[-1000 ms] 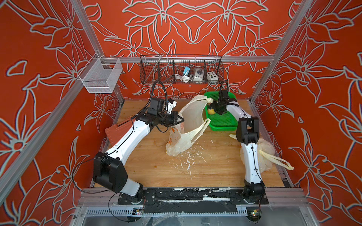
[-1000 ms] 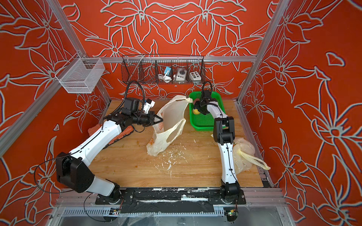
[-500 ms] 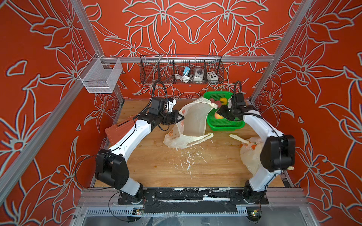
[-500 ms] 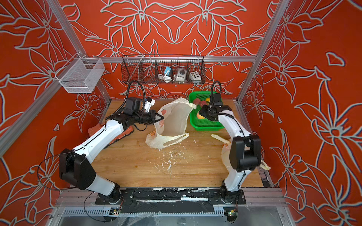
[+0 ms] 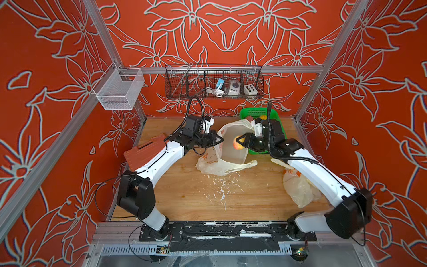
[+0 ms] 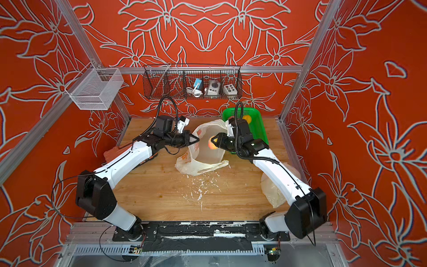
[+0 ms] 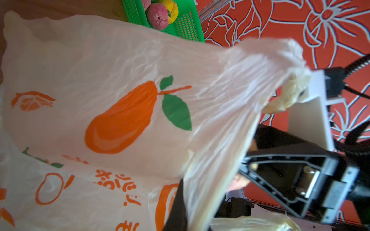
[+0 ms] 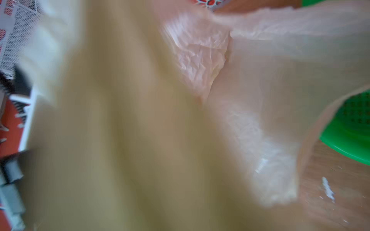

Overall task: Place the peach into a plastic bag & tie a knot
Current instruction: Place the peach in the plastic bag.

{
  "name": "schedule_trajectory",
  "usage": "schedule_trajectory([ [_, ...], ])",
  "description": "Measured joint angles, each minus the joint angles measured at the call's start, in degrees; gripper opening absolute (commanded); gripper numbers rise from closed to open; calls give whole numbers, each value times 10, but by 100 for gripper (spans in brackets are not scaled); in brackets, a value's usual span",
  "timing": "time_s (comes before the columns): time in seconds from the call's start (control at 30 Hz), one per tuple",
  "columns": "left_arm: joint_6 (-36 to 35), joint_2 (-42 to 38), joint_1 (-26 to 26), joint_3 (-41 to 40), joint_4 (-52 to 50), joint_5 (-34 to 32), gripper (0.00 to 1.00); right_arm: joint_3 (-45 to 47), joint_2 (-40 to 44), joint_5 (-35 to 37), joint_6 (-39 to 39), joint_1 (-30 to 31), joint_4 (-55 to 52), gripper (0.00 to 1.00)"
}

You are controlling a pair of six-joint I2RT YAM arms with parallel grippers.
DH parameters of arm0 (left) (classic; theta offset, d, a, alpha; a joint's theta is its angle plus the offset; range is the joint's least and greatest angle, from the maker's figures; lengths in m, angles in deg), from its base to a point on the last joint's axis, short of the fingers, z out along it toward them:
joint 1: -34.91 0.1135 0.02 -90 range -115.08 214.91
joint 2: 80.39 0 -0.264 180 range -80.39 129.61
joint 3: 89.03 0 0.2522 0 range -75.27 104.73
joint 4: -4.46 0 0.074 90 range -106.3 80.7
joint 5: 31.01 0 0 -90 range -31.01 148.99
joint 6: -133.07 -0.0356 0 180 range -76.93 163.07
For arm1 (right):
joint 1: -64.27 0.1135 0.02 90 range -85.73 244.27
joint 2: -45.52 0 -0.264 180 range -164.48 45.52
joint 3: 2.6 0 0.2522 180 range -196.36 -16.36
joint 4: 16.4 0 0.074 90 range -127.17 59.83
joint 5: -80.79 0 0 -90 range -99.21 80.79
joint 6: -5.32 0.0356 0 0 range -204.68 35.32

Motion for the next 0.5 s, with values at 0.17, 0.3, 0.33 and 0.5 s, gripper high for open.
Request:
schedule_trajectory([
  [0.17,35,-2,-2,-15,30,-26,0,0,-139,4,-1,2,58,65],
  [0.3,64,-4,-2,-53,47,-57,0,-10,-169,-11,-40,1,27,84],
  [0.33,72,-3,-1,-61,47,-65,0,-17,-167,-19,-51,-1,17,85],
  [0.5,99,10,18,-50,30,-100,0,1,-88,-49,-81,-26,-15,79],
])
